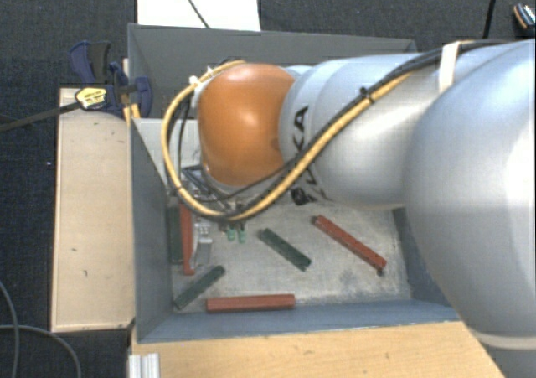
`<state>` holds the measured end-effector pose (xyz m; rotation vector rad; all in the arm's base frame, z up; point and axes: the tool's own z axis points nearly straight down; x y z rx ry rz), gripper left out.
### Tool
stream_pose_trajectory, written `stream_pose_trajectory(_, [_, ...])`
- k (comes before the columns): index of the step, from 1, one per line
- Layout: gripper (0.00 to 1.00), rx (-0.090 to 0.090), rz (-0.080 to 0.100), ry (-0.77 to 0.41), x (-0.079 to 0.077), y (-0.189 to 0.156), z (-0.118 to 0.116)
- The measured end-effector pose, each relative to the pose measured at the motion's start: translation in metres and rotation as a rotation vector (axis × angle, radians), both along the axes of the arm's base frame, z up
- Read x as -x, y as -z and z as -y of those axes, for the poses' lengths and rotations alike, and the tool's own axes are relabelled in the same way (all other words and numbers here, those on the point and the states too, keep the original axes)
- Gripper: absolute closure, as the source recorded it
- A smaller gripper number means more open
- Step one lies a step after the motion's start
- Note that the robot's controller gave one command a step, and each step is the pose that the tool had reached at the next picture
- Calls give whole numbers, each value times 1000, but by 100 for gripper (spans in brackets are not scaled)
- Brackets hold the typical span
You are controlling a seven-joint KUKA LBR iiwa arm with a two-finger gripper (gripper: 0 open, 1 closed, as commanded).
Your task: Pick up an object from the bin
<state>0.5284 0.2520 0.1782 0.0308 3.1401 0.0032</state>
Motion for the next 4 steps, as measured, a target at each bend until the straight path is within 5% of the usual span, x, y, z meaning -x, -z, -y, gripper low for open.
stream_pose_trajectory(1, [0,4,-9,51,43,107,40])
stream_pose_trajectory(2, [0,2,-3,350,48,108,25])
stream_pose_trajectory(3, [100,2,-3,355,48,108,25])
stream_pose_trajectory(4, [100,22,-56,351,-6,117,60])
